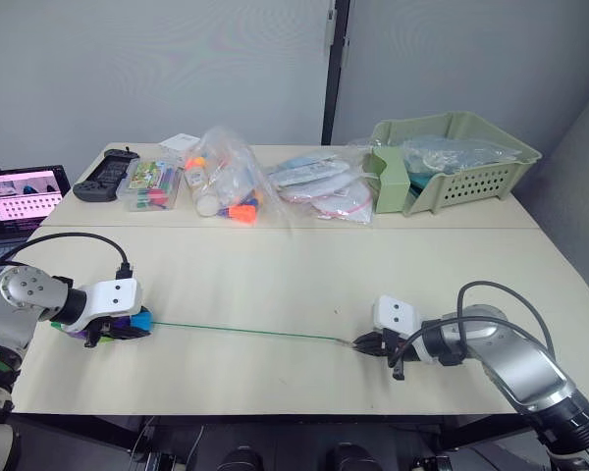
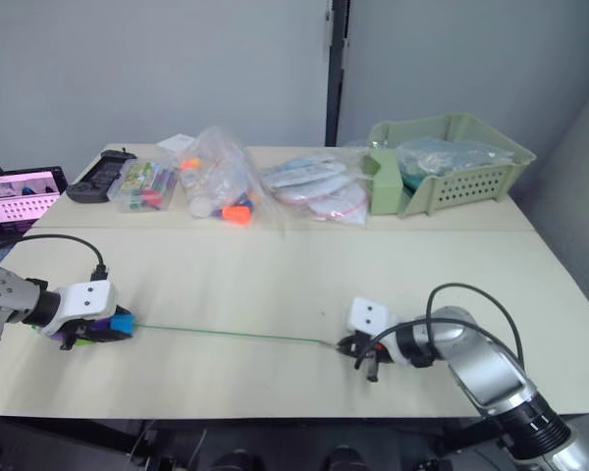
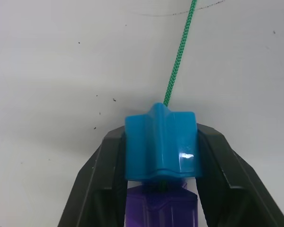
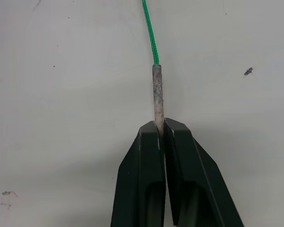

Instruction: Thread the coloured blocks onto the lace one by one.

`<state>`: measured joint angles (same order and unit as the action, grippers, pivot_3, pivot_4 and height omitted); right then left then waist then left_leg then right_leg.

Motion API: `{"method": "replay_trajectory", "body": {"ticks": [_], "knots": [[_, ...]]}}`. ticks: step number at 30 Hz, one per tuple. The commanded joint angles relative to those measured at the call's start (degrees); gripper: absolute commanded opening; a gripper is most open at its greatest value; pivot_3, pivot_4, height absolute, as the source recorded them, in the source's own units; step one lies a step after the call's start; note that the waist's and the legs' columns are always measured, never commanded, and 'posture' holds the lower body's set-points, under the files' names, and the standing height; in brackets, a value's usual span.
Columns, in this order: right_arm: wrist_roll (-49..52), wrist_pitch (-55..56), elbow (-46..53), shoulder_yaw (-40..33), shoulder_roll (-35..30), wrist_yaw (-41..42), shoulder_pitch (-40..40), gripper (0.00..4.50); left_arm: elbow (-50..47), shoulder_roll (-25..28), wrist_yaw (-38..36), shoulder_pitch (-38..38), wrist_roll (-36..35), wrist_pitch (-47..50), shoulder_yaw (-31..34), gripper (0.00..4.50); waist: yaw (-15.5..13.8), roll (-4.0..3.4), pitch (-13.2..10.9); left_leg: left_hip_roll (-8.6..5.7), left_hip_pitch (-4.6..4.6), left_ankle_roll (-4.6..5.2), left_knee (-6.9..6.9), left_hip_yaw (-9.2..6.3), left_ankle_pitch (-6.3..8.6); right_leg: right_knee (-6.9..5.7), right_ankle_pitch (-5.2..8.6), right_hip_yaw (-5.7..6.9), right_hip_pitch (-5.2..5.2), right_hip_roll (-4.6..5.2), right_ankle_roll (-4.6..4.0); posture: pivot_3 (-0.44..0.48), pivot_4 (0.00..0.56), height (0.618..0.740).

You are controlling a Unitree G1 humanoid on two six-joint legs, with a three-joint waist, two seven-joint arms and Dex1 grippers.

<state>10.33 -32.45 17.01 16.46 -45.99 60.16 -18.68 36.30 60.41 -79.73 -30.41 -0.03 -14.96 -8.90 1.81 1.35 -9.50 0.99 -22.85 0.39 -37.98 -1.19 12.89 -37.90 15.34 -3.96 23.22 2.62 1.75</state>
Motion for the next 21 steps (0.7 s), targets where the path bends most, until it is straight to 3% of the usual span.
{"method": "replay_trajectory", "body": {"ticks": [1,5,8,13,17,21], "knots": [[0.5,-0.1,1.9,-1.2,0.3,-0.5,-0.1,0.0,-3.7,-1.3,-3.2,2.2,-2.5,4.9,0.1,3.01,-0.1,0.0,0.0,0.0,-0.02,0.0,0.0,0.0,0.0,0.03,0.0,0.0,0.0,0.0,0.0,0.0,0.15,0.74],[0.8,-0.7,2.0,-1.1,0.5,-0.3,-0.9,0.0,-7.6,1.0,-2.7,0.3,0.6,7.9,-0.1,4.39,-0.2,0.02,0.0,0.0,-0.12,0.0,0.0,-0.01,0.0,0.08,0.0,0.01,0.05,0.0,0.0,0.0,0.15,0.74],[1.1,-1.7,2.3,-0.9,0.9,-0.2,-1.7,0.0,-14.5,2.8,-6.7,-4.1,0.6,17.7,-0.7,4.45,-0.3,0.22,-0.1,0.0,-0.27,0.0,-0.01,-0.05,0.0,0.1,0.0,0.03,0.15,-0.04,0.0,0.0,0.15,0.74],[1.1,-2.7,2.6,-0.4,2.1,-0.4,-2.5,0.0,-23.5,8.2,-12.0,-6.0,4.5,22.8,-3.5,4.45,0.2,0.39,-0.2,0.01,-0.54,-0.01,-0.09,-0.02,0.0,-0.03,-0.01,0.0,0.49,-0.05,0.0,0.0,0.15,0.74],[0.7,-2.6,2.4,0.1,3.4,-1.1,-2.4,0.0,-24.3,10.9,-12.7,-9.2,8.7,22.1,-8.2,4.45,0.4,0.39,-0.2,0.02,-0.83,0.0,-0.08,-0.03,0.0,-0.16,-0.01,0.0,0.86,-0.08,-0.01,0.0,0.15,0.74],[0.4,-3.1,2.8,0.3,4.4,-2.1,-2.2,0.0,-21.4,9.3,-12.5,-11.9,12.6,21.2,-10.6,4.45,0.4,0.4,-0.2,0.02,-0.91,0.0,-0.11,-0.04,-0.01,-0.16,-0.01,0.0,0.93,-0.1,-0.02,0.0,0.15,0.74]]}}
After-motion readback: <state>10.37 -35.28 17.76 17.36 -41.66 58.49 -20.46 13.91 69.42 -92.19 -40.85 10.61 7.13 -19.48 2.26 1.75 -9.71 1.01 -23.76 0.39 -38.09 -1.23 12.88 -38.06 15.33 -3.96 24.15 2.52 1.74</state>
